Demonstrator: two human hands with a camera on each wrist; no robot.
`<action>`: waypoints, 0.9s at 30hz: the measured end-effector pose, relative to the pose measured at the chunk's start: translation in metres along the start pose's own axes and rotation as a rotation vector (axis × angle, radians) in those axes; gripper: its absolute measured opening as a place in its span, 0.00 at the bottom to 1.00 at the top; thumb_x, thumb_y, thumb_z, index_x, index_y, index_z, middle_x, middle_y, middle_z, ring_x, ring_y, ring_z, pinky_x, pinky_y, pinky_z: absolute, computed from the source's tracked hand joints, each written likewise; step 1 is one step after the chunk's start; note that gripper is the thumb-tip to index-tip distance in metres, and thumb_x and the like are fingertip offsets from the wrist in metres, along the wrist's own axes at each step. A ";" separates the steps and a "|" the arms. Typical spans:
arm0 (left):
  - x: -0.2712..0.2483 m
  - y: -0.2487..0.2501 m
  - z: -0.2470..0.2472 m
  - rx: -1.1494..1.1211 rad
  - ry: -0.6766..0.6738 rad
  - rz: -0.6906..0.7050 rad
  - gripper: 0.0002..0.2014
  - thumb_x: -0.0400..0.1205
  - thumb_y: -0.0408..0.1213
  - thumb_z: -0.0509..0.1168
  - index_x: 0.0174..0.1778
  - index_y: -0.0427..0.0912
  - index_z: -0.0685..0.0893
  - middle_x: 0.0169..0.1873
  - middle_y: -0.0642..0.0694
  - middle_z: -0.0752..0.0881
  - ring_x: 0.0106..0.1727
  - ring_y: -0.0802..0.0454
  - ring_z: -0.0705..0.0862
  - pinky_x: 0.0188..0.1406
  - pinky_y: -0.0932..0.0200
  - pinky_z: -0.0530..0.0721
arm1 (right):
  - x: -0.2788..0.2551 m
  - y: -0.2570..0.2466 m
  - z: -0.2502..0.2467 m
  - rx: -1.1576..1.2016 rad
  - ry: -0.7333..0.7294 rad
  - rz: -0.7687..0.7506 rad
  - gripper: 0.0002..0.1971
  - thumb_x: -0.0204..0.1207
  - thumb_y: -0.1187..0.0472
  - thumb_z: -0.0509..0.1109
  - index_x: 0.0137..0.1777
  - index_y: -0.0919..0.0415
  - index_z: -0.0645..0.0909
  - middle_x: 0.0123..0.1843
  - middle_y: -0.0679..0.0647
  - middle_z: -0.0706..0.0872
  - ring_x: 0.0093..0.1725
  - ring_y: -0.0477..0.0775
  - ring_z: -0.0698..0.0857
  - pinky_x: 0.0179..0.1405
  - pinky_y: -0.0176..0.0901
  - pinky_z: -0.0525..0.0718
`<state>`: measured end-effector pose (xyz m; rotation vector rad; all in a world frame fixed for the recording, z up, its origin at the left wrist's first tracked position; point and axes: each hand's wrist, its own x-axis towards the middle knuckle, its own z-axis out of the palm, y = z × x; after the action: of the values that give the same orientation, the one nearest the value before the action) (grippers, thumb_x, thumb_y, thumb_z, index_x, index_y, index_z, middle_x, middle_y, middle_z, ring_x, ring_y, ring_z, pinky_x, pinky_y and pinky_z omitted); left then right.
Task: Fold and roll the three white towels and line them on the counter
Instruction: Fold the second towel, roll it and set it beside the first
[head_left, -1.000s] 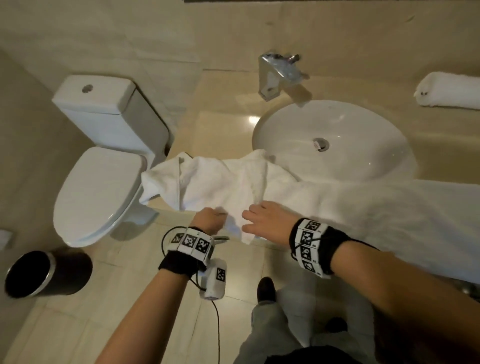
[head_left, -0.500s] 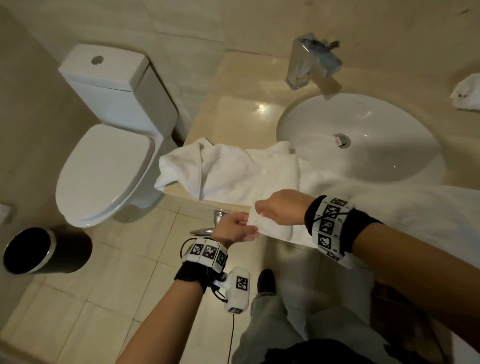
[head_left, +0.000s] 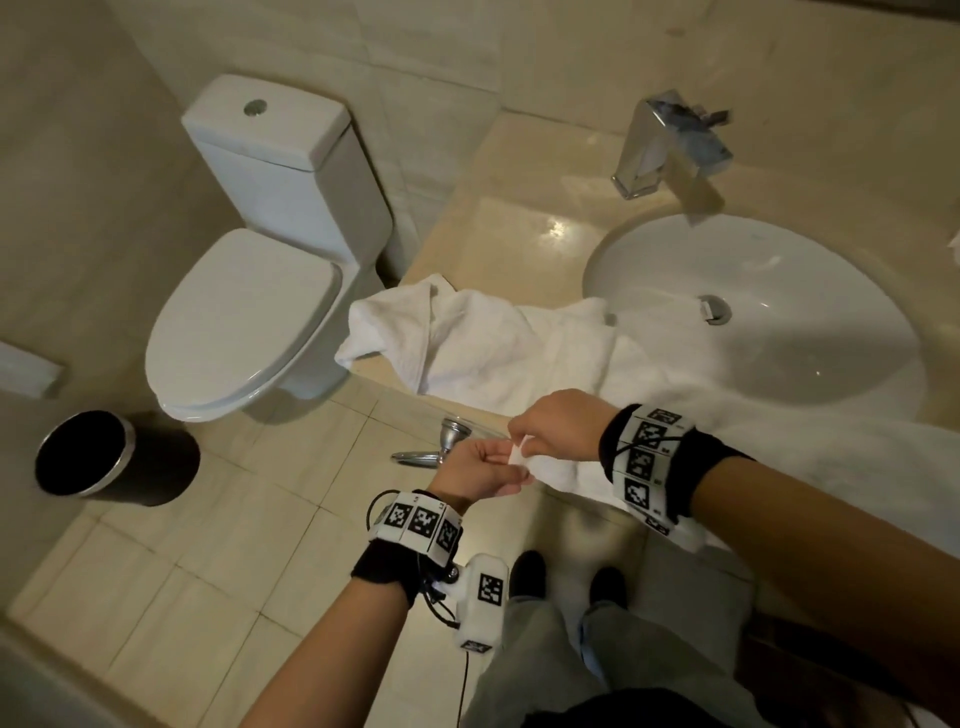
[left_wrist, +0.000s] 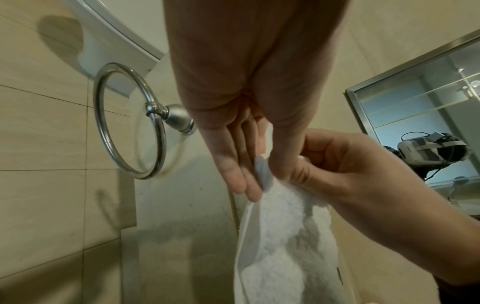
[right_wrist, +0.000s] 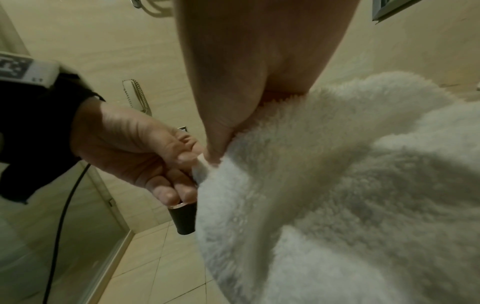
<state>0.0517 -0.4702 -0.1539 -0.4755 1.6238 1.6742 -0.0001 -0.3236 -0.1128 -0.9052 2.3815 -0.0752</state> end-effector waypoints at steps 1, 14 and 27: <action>-0.001 0.000 0.001 -0.010 0.013 0.000 0.09 0.76 0.20 0.68 0.40 0.39 0.83 0.25 0.52 0.89 0.28 0.63 0.87 0.32 0.70 0.85 | 0.000 -0.001 0.000 -0.015 -0.002 0.000 0.14 0.82 0.52 0.60 0.63 0.56 0.77 0.56 0.58 0.85 0.57 0.60 0.83 0.45 0.42 0.69; -0.013 0.008 0.010 0.083 0.197 0.079 0.11 0.77 0.20 0.67 0.30 0.37 0.81 0.16 0.51 0.83 0.20 0.62 0.83 0.24 0.69 0.84 | -0.001 0.057 -0.057 -0.865 -0.132 0.084 0.16 0.78 0.57 0.61 0.65 0.51 0.78 0.66 0.48 0.80 0.75 0.56 0.65 0.77 0.59 0.52; -0.016 0.024 0.001 0.147 0.278 0.190 0.09 0.75 0.23 0.69 0.30 0.34 0.79 0.22 0.47 0.81 0.24 0.61 0.85 0.30 0.65 0.85 | 0.023 0.073 -0.106 -0.676 0.179 -0.075 0.18 0.77 0.64 0.63 0.63 0.44 0.77 0.67 0.48 0.75 0.67 0.55 0.68 0.64 0.50 0.67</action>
<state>0.0453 -0.4709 -0.1256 -0.5106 2.0340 1.6649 -0.1143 -0.2973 -0.0550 -1.3315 2.5731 0.6830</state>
